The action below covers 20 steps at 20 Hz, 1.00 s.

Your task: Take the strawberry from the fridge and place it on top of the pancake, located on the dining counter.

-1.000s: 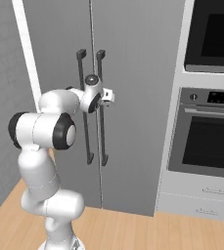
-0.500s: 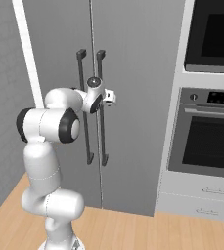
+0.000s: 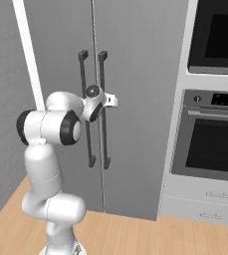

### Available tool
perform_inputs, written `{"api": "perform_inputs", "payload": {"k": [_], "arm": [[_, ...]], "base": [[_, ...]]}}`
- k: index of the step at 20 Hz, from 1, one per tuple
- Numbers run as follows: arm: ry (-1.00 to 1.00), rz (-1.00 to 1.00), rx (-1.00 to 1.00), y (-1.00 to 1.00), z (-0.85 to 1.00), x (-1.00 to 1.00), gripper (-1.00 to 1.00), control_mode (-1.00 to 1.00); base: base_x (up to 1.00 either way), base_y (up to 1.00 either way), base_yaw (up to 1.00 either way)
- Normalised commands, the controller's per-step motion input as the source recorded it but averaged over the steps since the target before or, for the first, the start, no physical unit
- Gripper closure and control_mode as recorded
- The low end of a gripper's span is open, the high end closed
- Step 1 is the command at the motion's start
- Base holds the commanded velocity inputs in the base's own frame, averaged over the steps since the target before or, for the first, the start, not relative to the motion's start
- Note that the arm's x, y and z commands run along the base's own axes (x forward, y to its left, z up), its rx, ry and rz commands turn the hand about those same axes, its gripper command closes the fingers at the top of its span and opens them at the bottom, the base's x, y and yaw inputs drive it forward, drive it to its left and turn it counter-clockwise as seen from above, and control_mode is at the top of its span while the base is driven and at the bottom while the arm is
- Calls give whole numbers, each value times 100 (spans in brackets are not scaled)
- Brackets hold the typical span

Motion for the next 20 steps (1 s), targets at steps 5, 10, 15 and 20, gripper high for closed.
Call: {"api": "perform_inputs", "payload": {"k": [5, 10, 15, 20], "arm": [[6, -6, 1, -74, -25, 18, 100, -100], [-14, 0, 10, -100, -11, -48, 100, -100], [-20, 0, 9, -100, 0, -79, 100, -100], [-13, 0, 9, -100, 0, -73, 100, -100]], "base": [[0, 0, 0], [0, 0, 0], [0, 0, 0], [0, 0, 0]]}}
